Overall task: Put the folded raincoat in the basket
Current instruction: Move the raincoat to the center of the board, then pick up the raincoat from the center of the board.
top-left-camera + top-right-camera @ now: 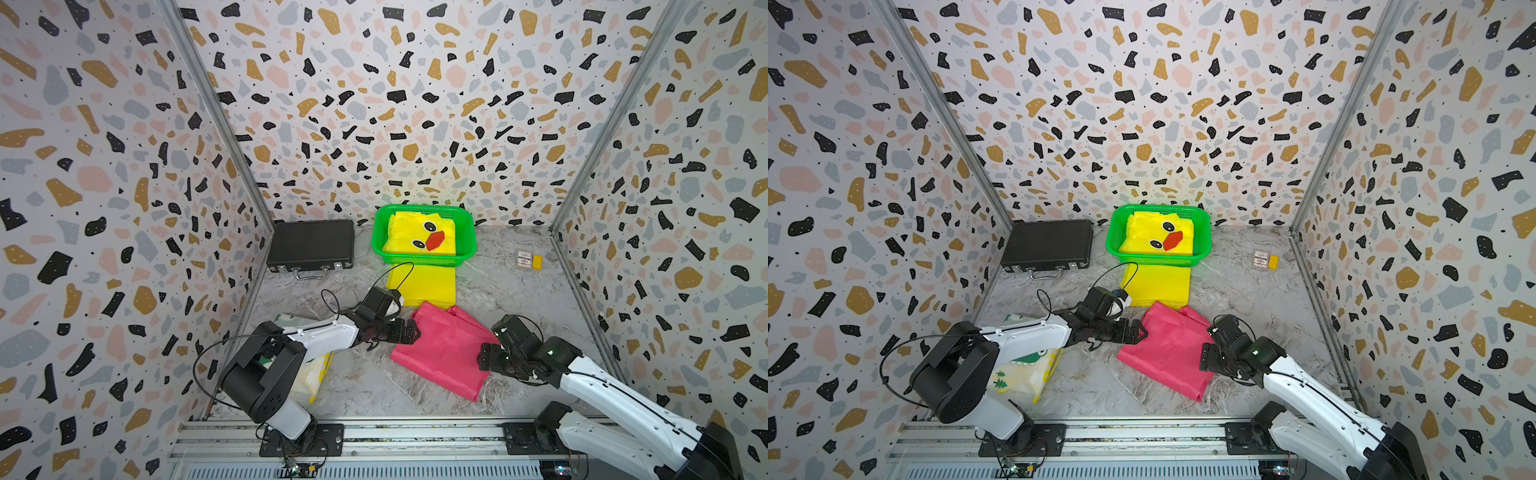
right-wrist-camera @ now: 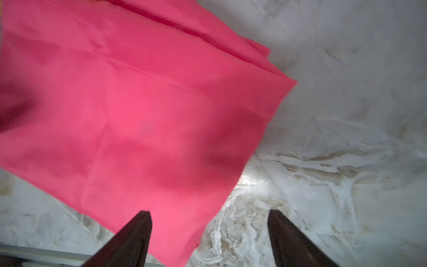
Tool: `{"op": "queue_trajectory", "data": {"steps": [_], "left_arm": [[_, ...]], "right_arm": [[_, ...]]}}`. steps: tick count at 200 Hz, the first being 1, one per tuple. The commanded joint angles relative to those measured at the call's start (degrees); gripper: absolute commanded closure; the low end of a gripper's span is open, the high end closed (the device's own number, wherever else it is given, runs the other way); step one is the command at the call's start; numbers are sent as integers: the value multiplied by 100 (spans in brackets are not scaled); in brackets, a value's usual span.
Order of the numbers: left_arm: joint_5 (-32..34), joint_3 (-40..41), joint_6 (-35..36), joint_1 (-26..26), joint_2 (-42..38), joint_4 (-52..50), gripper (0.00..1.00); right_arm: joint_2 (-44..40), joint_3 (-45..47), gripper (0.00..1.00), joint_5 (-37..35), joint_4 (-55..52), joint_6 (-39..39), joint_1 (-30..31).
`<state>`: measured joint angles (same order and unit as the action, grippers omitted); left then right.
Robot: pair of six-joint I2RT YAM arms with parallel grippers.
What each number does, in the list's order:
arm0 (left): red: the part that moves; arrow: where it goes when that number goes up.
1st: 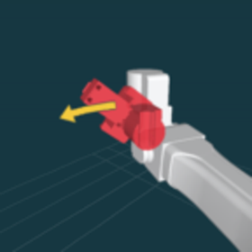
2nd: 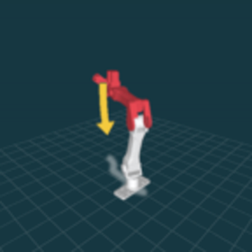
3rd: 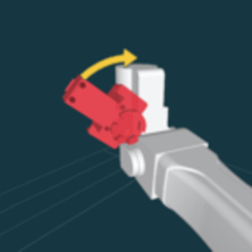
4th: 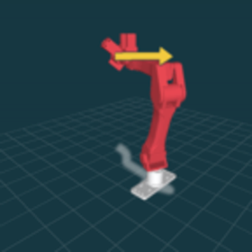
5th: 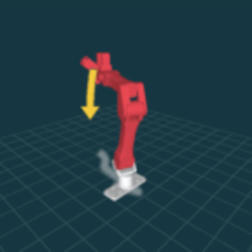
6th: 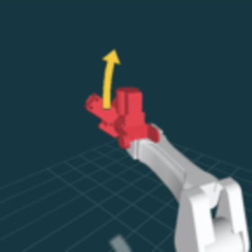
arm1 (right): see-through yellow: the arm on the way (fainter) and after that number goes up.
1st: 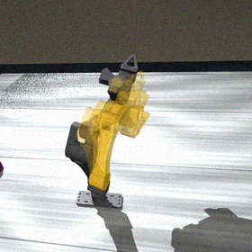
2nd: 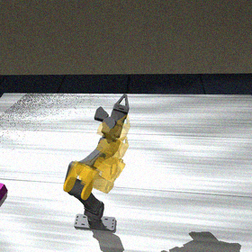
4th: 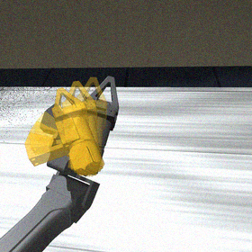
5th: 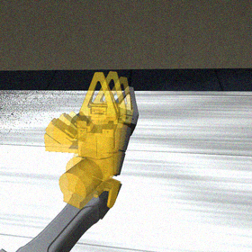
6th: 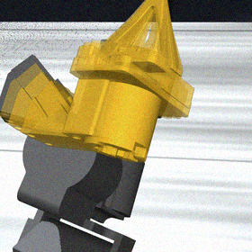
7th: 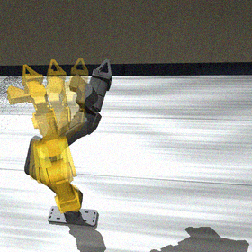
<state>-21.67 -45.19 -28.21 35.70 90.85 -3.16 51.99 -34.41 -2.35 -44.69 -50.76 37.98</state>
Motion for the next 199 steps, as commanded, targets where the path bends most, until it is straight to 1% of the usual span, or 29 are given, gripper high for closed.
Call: {"op": "queue_trajectory", "data": {"steps": [1,16,28,53,71,91,114,139,156,168,184,192,199], "left_arm": [[-265,-130,226,16,236,81,0],[-361,-135,184,16,397,202,0],[-410,-100,136,16,525,311,0],[-486,-19,-2,16,739,509,1],[-609,60,-126,17,850,701,3],[-681,128,-161,17,937,814,5],[-706,224,-136,16,961,817,12],[-734,365,-150,17,926,860,24],[-718,442,-142,16,892,851,32],[-693,470,-148,16,859,830,38],[-691,502,-167,16,776,818,49],[-697,511,-184,25,717,821,54],[-698,525,-207,25,668,817,57]], "right_arm": [[-102,42,14,72,-168,-154,-129],[-44,229,14,259,197,-223,-185],[85,432,14,467,693,-354,-194],[628,710,15,780,1501,-544,-199],[942,774,17,876,1770,-566,-202],[1083,860,18,890,1982,-592,-194],[1198,969,21,949,2244,-636,-189],[1476,1011,30,1092,2544,-646,-193],[1630,1040,41,1209,2811,-619,-192],[1674,1025,47,1211,2842,-612,-181],[1612,1020,59,1161,2789,-569,-175],[1551,1008,60,1126,2731,-537,-165],[1481,976,64,1091,2630,-495,-159]]}}
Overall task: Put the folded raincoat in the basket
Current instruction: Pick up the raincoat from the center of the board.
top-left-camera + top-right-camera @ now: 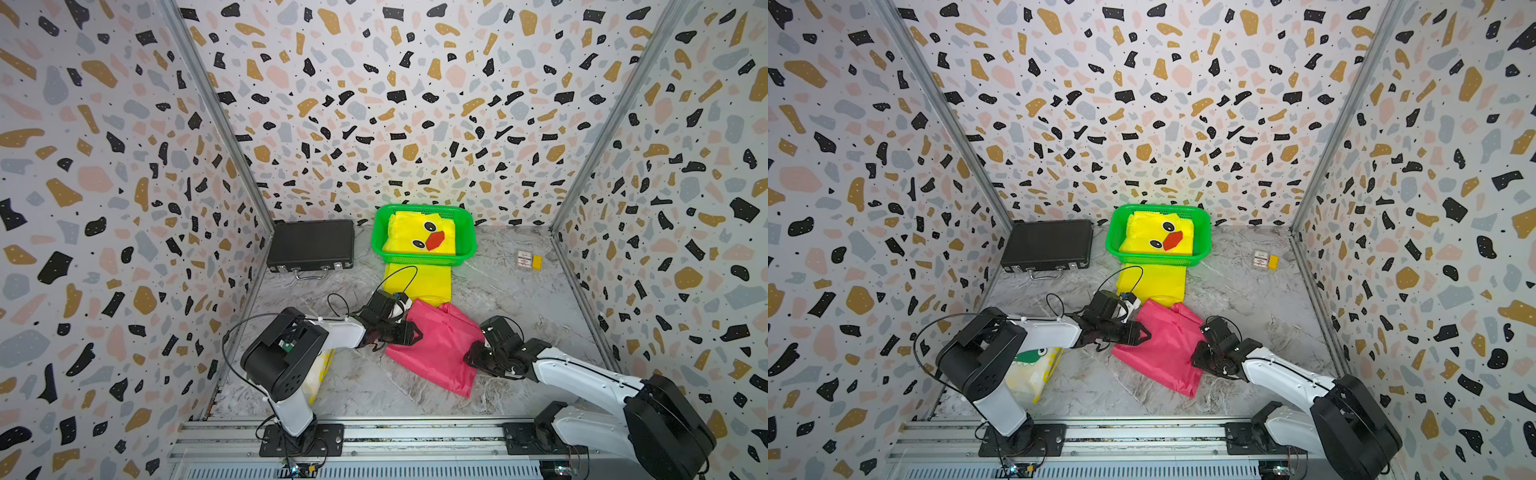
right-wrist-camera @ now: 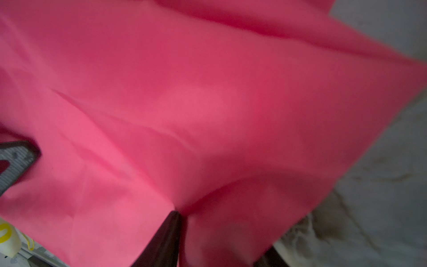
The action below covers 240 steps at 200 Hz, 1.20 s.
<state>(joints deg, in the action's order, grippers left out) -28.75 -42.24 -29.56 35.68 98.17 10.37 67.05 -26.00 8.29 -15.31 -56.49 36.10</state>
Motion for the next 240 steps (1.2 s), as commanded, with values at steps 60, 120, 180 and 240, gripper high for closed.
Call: {"op": "queue_trajectory", "data": {"steps": [60,120,180,240], "left_arm": [[75,-101,-61,198,-645,-1106,100],[438,-325,-101,352,-1246,-1783,100],[814,-893,-428,361,-2034,-2831,100],[1884,-2089,-247,335,-2020,-3854,100]], "right_arm": [[-650,-310,100,-205,-1233,670,99],[-1025,-790,100,-162,-1841,1053,108],[-609,-2218,100,210,-2864,2029,-43],[429,-3551,100,1012,-2764,2738,-727]]}}
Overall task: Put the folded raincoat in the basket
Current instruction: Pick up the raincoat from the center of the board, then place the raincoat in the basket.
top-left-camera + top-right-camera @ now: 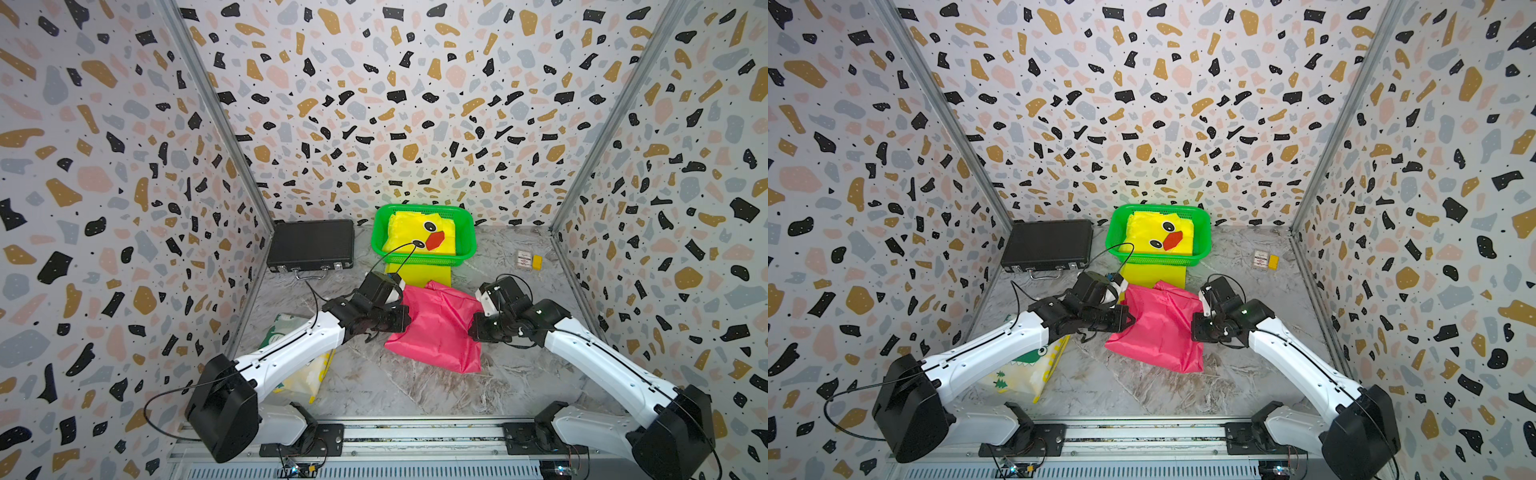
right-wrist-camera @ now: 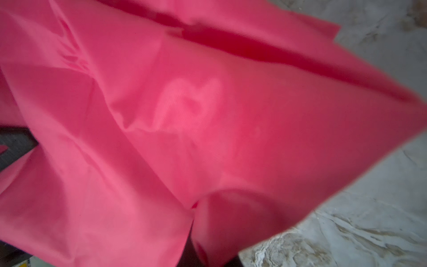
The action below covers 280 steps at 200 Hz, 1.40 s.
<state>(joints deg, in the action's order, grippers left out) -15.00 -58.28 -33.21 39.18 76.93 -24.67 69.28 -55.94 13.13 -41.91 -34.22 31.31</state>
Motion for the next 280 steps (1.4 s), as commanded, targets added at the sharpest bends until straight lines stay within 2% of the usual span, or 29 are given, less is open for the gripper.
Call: {"op": "queue_trajectory", "data": {"steps": [1,27,55,73,96,122,135,157,175,218,240,280], "left_arm": [[517,-510,120,-20,122,-357,100],[584,-1071,168,-267,605,-435,100],[146,-1772,123,-719,1116,-443,100],[-388,-2208,100,-1024,1392,-280,100],[-381,-2590,240,-1166,1735,-2,100],[-369,-2958,444,-1291,2178,213,100],[-382,-3212,323,-1409,2451,200,100],[-796,-3868,197,-1654,2964,137,100],[-681,-4324,297,-1736,3368,215,100],[-991,-6094,354,-1854,4857,79,100],[-841,-6786,323,-1902,5536,164,100],[-921,-7680,159,-2120,6383,223,100]], "right_arm": [[225,-575,100,549,-101,529,-261],[811,-1239,100,929,-45,928,-694],[1558,-2219,100,1811,-87,1041,-1172],[1960,-2691,100,1785,-78,1284,-1206],[2622,-3217,100,1784,-87,1597,-1294],[3473,-3956,100,2121,58,1547,-1532],[3822,-4390,100,2229,43,1452,-1653],[4302,-5143,100,2438,-10,1431,-1793],[4743,-5711,100,2423,-38,1518,-1884],[6210,-7352,100,3048,-295,1561,-2322],[6967,-8364,100,3198,-717,1838,-2476],[7528,-8990,100,3040,-572,1805,-2673]]}}
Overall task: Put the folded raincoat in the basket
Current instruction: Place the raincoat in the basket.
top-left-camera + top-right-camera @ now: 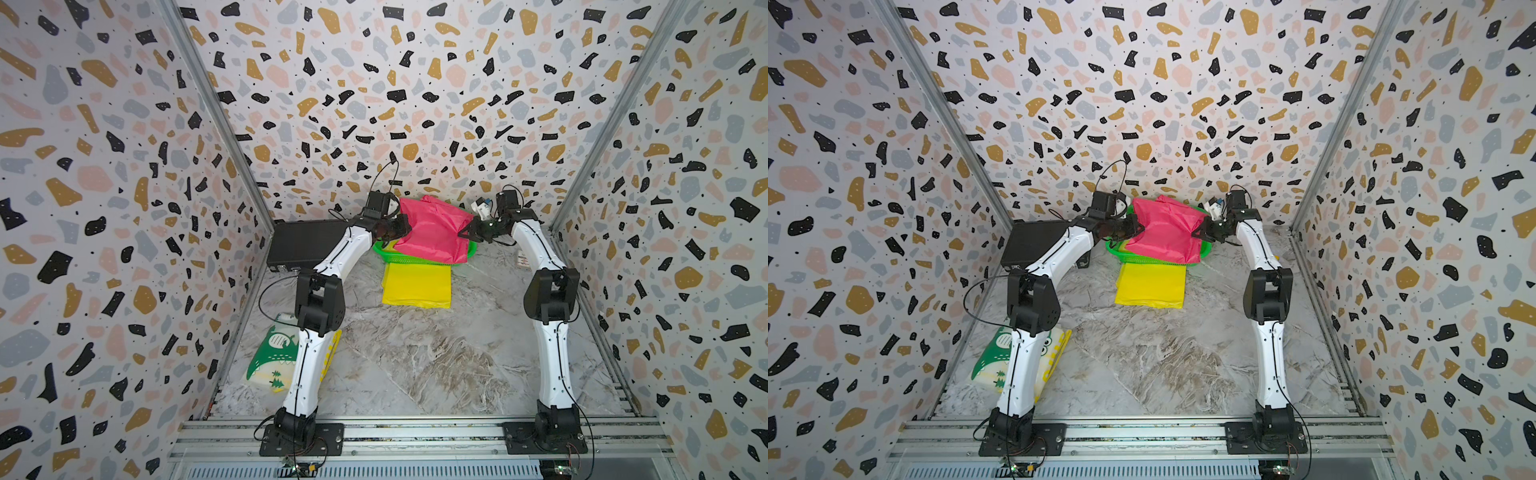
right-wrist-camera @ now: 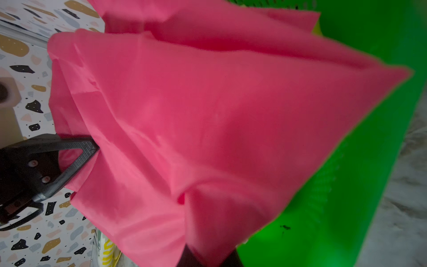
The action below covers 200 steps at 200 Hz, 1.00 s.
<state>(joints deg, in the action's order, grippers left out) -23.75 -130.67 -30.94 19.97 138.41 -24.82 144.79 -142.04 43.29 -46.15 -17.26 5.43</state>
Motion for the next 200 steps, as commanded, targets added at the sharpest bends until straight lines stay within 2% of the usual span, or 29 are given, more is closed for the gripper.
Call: {"op": "queue_trajectory", "data": {"steps": [1,32,72,114,154,168,175,181,200], "left_arm": [[-49,-450,-69,-206,246,235,100],[205,-471,-29,-290,389,224,100],[369,-343,110,-368,411,275,100],[401,-354,16,-448,654,681,100],[487,-722,0,-505,1028,752,100],[472,-732,3,-530,1090,789,81],[409,-738,24,-551,1113,792,63],[330,-757,34,-566,1126,787,53],[17,-792,9,-592,1088,735,33]], "right_arm": [[-22,-379,100,27,-126,100,-86],[183,-353,100,28,416,-365,-86],[433,-343,94,-53,1031,-884,-80],[588,-353,82,-59,1469,-1222,-85],[570,-355,71,-119,1411,-1113,-80],[510,-348,65,-148,1318,-1038,-79],[476,-343,62,-169,1272,-1002,-84],[440,-345,60,-184,1238,-975,-79],[299,-343,56,-216,1182,-913,-90]]}}
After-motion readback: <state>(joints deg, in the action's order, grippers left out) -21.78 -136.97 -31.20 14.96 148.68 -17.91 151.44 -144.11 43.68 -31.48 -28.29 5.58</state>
